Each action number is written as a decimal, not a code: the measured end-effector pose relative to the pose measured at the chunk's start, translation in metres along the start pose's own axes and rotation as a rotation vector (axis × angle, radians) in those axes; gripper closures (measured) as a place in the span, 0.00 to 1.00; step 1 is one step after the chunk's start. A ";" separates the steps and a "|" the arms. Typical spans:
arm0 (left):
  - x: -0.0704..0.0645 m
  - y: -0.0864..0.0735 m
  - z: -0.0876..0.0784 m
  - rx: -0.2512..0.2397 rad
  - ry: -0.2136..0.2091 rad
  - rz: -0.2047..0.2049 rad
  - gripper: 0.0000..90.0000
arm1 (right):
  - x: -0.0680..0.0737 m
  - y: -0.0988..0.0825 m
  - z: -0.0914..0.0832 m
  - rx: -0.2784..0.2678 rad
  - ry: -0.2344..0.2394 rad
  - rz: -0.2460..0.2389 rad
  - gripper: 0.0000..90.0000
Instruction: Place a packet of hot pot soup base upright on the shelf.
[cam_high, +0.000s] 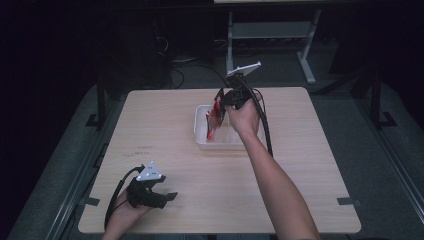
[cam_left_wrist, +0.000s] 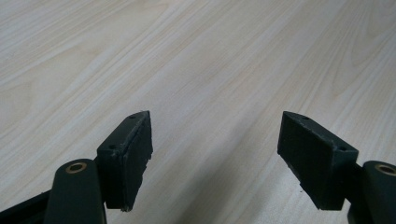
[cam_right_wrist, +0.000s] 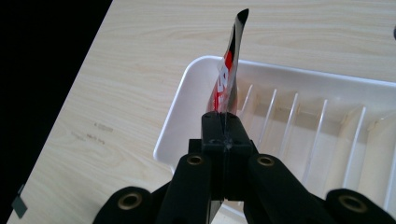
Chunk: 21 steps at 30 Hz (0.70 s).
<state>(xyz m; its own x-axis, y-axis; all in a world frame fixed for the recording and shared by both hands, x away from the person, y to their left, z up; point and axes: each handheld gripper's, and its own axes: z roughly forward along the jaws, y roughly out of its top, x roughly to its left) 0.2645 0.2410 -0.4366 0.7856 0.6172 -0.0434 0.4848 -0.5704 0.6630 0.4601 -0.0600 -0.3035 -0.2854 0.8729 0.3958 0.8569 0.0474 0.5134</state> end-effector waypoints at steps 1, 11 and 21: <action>0.000 0.000 0.000 0.001 -0.001 -0.001 0.29 | 0.000 0.000 0.000 -0.002 -0.003 0.008 0.99; -0.001 0.001 0.001 0.001 -0.003 -0.001 0.29 | 0.004 -0.005 -0.002 -0.028 -0.050 0.050 0.99; -0.001 0.001 0.000 -0.003 -0.003 -0.001 0.29 | 0.016 -0.006 0.013 0.002 -0.096 0.035 0.99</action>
<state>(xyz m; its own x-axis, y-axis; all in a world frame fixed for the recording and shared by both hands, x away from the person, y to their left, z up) 0.2637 0.2397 -0.4360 0.7862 0.6162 -0.0464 0.4844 -0.5680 0.6654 0.4563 -0.0402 -0.3101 -0.2133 0.9164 0.3387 0.8666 0.0173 0.4988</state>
